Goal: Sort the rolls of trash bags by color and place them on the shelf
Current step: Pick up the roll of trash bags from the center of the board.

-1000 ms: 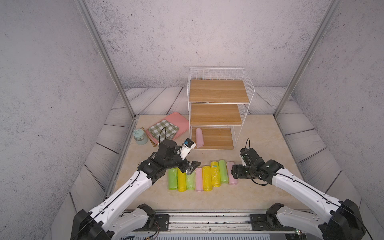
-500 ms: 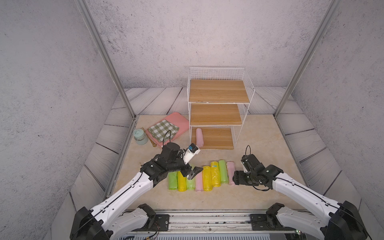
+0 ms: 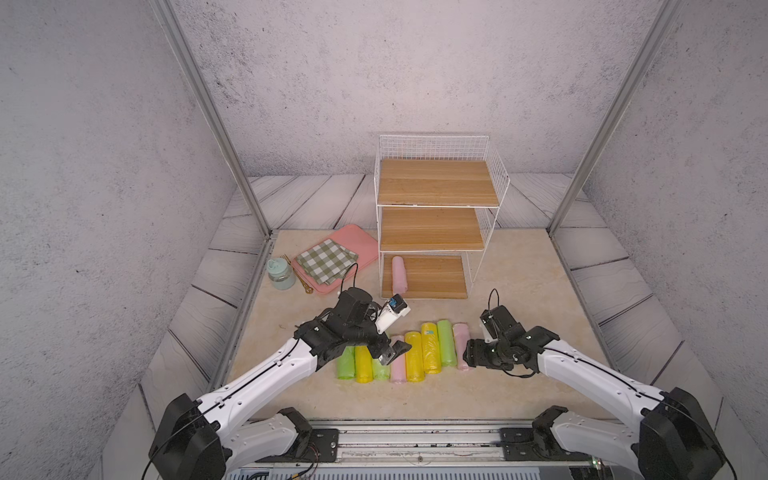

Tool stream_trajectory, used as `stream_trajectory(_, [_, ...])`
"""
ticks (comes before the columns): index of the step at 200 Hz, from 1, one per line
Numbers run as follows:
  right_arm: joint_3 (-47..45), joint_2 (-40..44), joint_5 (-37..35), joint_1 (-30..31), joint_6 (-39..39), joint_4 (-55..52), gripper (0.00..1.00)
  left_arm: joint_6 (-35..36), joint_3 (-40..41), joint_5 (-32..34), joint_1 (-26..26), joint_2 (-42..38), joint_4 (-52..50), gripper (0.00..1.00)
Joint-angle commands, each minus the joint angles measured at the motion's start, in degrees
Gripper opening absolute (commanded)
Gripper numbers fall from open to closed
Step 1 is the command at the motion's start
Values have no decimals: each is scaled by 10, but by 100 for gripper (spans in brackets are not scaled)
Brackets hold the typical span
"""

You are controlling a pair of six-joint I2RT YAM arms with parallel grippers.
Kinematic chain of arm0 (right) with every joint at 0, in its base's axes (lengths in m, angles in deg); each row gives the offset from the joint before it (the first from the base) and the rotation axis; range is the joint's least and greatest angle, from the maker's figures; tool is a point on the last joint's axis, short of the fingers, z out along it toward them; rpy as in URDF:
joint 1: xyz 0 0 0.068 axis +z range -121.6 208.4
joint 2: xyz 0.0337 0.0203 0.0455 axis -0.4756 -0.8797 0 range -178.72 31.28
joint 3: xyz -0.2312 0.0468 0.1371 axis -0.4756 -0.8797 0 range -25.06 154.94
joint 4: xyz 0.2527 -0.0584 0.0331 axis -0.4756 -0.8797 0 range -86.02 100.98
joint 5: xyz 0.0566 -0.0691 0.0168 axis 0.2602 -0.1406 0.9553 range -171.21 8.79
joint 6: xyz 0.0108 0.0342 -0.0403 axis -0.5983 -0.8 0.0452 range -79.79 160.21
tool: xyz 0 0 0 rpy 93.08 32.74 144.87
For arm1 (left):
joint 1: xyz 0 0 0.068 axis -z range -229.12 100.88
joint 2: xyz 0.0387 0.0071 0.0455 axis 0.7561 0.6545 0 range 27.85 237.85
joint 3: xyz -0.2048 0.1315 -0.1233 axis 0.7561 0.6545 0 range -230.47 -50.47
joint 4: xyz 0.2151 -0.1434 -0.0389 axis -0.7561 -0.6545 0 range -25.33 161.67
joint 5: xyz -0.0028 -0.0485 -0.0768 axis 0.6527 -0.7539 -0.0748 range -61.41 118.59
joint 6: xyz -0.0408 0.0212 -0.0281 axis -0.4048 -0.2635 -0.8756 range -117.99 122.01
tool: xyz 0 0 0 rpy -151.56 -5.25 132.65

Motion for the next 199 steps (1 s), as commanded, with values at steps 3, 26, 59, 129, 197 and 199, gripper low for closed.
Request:
stream_trajectory(3, [-6,-16,24,-8,10,16,75,13,-7,3,5,7,14,97])
stream_trajectory(26, [-4,-35,40,-10,18,24,75,13,-6,5,5,12,13,97])
stream_trajectory(59, [-1,-64,52,-11,19,28,74,15,-4,10,6,11,14,97])
stream_trajectory(129, [8,-81,48,-12,21,22,61,15,0,19,6,14,16,97])
stream_trajectory(197, [-2,-83,46,-13,21,26,54,11,-4,21,6,23,19,97])
stream_trajectory(199, [-1,-83,46,-13,21,26,54,11,-4,21,7,24,19,97])
